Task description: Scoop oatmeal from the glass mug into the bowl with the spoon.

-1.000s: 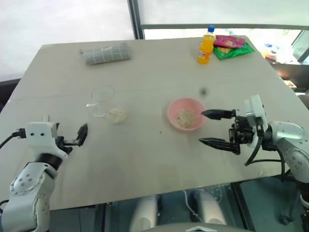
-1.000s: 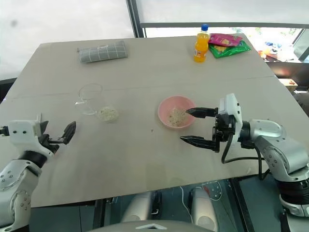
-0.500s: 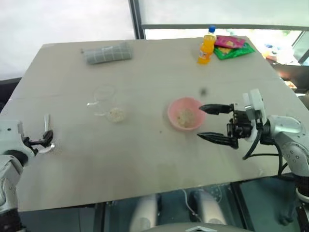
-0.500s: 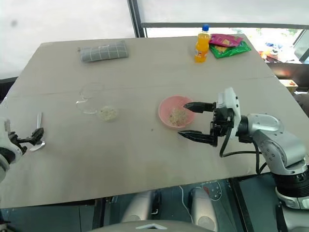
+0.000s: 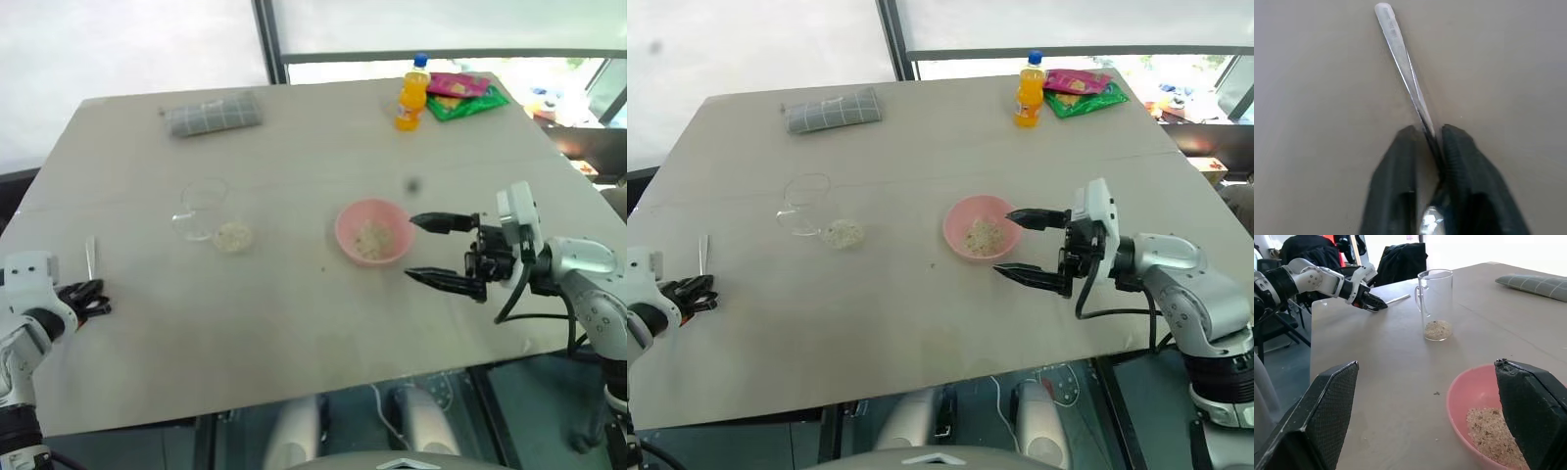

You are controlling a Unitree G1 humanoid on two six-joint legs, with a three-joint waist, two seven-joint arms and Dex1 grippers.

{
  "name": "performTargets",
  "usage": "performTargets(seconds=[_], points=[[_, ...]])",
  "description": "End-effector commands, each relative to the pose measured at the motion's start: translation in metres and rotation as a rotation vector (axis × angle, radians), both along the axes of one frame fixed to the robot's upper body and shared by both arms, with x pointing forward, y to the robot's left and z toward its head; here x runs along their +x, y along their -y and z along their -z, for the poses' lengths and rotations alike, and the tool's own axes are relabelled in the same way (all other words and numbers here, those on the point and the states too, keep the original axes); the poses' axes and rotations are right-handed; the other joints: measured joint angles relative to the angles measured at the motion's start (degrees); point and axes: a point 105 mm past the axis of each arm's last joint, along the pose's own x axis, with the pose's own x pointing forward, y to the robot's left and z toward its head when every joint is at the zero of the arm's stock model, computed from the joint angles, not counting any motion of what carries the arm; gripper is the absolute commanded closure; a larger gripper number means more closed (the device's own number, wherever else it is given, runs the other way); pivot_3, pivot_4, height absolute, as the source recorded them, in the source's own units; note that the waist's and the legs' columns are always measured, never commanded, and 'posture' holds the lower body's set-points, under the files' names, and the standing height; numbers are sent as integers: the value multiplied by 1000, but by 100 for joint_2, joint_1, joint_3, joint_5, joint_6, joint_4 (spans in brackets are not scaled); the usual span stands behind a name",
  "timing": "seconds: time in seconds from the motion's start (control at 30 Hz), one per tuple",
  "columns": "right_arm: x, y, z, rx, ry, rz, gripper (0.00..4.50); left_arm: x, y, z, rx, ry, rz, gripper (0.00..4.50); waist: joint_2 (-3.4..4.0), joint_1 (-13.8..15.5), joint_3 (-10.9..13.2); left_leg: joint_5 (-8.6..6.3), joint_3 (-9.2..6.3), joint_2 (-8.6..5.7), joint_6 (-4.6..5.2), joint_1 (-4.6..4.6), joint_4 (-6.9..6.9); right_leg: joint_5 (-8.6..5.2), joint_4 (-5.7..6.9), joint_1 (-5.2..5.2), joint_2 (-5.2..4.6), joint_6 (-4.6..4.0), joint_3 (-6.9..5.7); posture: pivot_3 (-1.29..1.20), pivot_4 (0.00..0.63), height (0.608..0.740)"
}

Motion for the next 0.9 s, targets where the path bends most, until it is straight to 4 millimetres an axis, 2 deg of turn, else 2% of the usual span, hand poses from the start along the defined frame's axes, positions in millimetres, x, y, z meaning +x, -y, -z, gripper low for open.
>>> performTargets(seconds=[0.03,0.1,0.17,0.27,0.33,0.47,0.53,0.6,0.67,0.7,0.77,0.83,0.9], points=[[-1,4,-9,4,55,12,0,-9,-7,15,-1,-14,-76,4462,14,-15,-8,0,3,-1,0,0,0,0,0,0,-1,0,2,0,150,740],[1,6,-8,1,53,19,0,0,-10,-7,31,109,-92,4462,12,-14,-8,0,3,-1,0,1,0,0,3,0,0,0,3,0,150,740],[3,7,-8,-6,60,29,0,11,-8,-40,71,273,-83,4462,-2,-9,-4,0,0,0,1,0,1,1,6,-1,0,-1,2,0,150,740],[7,7,-11,8,64,47,0,24,6,-87,121,489,-21,4462,-79,22,8,1,-15,1,0,-11,9,6,11,-5,1,-9,-11,0,150,740],[10,6,-12,17,65,54,0,32,24,-122,143,641,48,4462,-114,68,8,2,-21,0,-3,-19,11,7,7,-5,-10,-11,-17,0,150,740],[12,5,-16,36,62,59,0,41,62,-173,186,839,202,4462,-120,92,5,2,-19,-7,-5,-23,10,9,-12,-1,-46,-13,-14,0,150,740],[14,5,-18,48,63,67,0,42,93,-208,209,973,341,4462,-122,92,7,2,-13,-12,-6,-24,9,9,-15,-1,-53,-13,-13,0,150,740],[15,5,-19,50,66,73,0,43,123,-232,193,1054,468,4462,-123,89,8,2,-11,-14,-6,-27,8,9,-18,-1,-47,-12,-13,0,150,740],[15,5,-19,50,67,77,0,43,148,-244,171,1081,572,4462,-124,88,8,3,-9,-14,-6,-28,8,11,-17,-1,-26,-9,-13,0,150,740],[17,5,-21,64,68,88,0,44,171,-247,145,1076,675,4462,-124,86,8,3,-7,-15,-6,-28,9,18,-17,0,-22,3,-11,0,150,740],[20,5,-24,89,68,115,0,42,204,-244,130,1034,819,4462,-123,79,8,3,-5,-15,-5,-25,9,21,-16,1,-14,9,-8,0,150,740],[25,5,-27,109,67,158,0,41,225,-232,143,968,921,4462,-121,64,10,3,1,-14,-4,-22,9,22,-14,2,-6,12,-2,0,150,740],[37,3,-38,196,24,246,0,37,254,-204,87,864,1060,4462,-119,31,11,4,10,-15,-4,-18,9,25,-11,1,8,18,6,0,150,740]])
